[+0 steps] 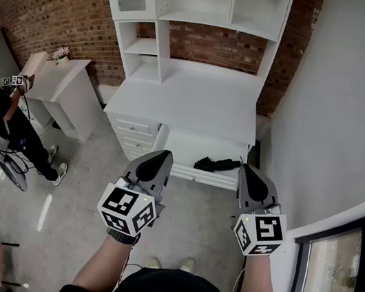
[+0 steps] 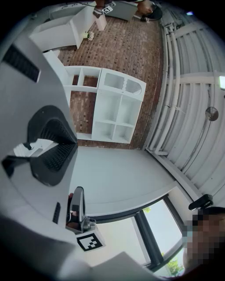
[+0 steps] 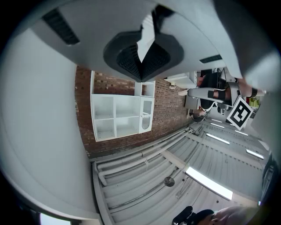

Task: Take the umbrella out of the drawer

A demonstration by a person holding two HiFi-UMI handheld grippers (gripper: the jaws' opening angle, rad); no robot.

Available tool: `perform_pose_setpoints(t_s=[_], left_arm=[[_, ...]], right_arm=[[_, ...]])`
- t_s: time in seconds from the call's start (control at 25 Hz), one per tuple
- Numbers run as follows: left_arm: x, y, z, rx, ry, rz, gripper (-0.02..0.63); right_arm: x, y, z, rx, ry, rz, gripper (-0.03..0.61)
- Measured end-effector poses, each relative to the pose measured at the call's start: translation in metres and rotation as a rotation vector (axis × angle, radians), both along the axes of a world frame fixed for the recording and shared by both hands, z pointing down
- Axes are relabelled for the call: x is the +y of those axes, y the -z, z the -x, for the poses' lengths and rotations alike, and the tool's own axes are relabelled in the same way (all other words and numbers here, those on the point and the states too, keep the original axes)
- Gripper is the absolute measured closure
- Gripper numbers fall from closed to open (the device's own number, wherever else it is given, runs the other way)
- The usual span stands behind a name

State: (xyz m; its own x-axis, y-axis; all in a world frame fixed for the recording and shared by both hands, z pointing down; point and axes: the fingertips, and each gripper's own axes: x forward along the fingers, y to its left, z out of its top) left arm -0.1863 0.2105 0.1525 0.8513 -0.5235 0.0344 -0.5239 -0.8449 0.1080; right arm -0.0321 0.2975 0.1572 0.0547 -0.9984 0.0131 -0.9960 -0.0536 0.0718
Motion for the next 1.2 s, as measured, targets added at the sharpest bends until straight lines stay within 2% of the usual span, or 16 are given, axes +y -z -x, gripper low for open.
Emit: perform_pose_setpoints(t_s=[0.48,0.76,1.2], left_arm=[[0.011,0.001,-0.033,-0.02,0.037,-0.029,0.607],[0.009,-0.01,-0.047,-0.041,0.033,-0.031,0.607],[-0.041,-0.038,-0.07,-0.044,-0.009,-0.011,0.607]], right_arm=[[0.011,0.001,-0.037,-0.028,0.055,-0.044,0.574],[0.007,-0.015,-0.047,-0.056,0.073,-0.032,0.574],[-0.04,-0.041,-0.058,-0.038,0.054,0.01,0.574]])
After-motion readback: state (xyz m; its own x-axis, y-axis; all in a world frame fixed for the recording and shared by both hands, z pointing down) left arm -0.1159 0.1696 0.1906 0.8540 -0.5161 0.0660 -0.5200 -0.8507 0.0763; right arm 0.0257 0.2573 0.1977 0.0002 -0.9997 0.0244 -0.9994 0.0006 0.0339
